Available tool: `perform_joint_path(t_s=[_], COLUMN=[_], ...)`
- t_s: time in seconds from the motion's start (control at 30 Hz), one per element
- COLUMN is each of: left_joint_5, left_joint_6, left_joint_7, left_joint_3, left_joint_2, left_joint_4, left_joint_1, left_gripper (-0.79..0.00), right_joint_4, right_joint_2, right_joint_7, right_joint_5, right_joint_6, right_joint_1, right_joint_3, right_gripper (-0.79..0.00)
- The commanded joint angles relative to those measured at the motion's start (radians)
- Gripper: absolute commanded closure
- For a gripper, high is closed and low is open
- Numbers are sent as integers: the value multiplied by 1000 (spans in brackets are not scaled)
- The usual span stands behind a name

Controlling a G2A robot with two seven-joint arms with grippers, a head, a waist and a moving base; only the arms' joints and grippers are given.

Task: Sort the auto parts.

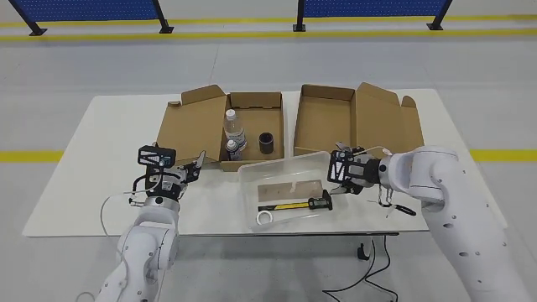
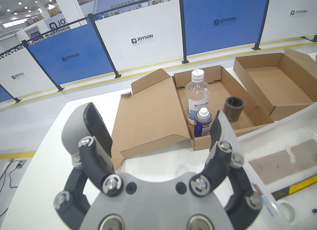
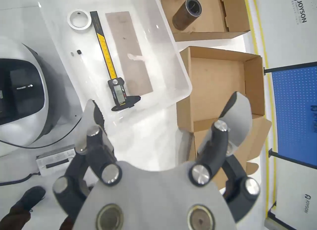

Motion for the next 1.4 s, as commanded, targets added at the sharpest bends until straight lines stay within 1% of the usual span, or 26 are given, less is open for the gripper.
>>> perform_joint_path(t_s=[0.0, 0.47, 0.53, 0.67, 0.73, 0.8, 0.9, 1.07, 1.1, 1.13, 1.17, 1.2, 1.23, 1.27, 1.37], left_joint_5=[0, 0, 0, 0, 0, 0, 0, 0, 0, 0, 0, 0, 0, 0, 0], left_joint_6=[0, 0, 0, 0, 0, 0, 0, 0, 0, 0, 0, 0, 0, 0, 0], left_joint_7=[0, 0, 0, 0, 0, 0, 0, 0, 0, 0, 0, 0, 0, 0, 0], left_joint_3=[0, 0, 0, 0, 0, 0, 0, 0, 0, 0, 0, 0, 0, 0, 0], left_joint_2=[0, 0, 0, 0, 0, 0, 0, 0, 0, 0, 0, 0, 0, 0, 0], left_joint_4=[0, 0, 0, 0, 0, 0, 0, 0, 0, 0, 0, 0, 0, 0, 0], left_joint_1=[0, 0, 0, 0, 0, 0, 0, 0, 0, 0, 0, 0, 0, 0, 0], left_gripper=[-785, -785, -785, -785, -785, -785, -785, -785, -785, -785, -785, -785, -785, -785, -785], right_joint_4=[0, 0, -1, 23, 34, 47, 87, 201, 222, 243, 267, 285, 301, 318, 351], right_joint_2=[0, 0, 0, -1, -6, -11, -18, -26, -27, -28, -28, -28, -28, -27, -24], right_joint_7=[0, 0, -14, -26, -13, 50, 105, 168, 173, 175, 182, 188, 190, 190, 202], right_joint_5=[0, 0, 0, -26, -6, -8, -12, 45, 62, 85, 111, 123, 145, 175, 239], right_joint_6=[0, 0, 5, 14, 30, 46, 101, 164, 169, 171, 178, 184, 186, 186, 198], right_joint_1=[0, 0, -5, 25, 51, 84, 144, 294, 324, 353, 380, 406, 430, 449, 505], right_joint_3=[0, 0, -6, -33, -64, -112, -225, -425, -470, -509, -545, -586, -621, -654, -754], right_gripper=[-785, -785, -785, -785, -785, -785, -785, -785, -702, -560, -523, -529, -372, -351, -342])
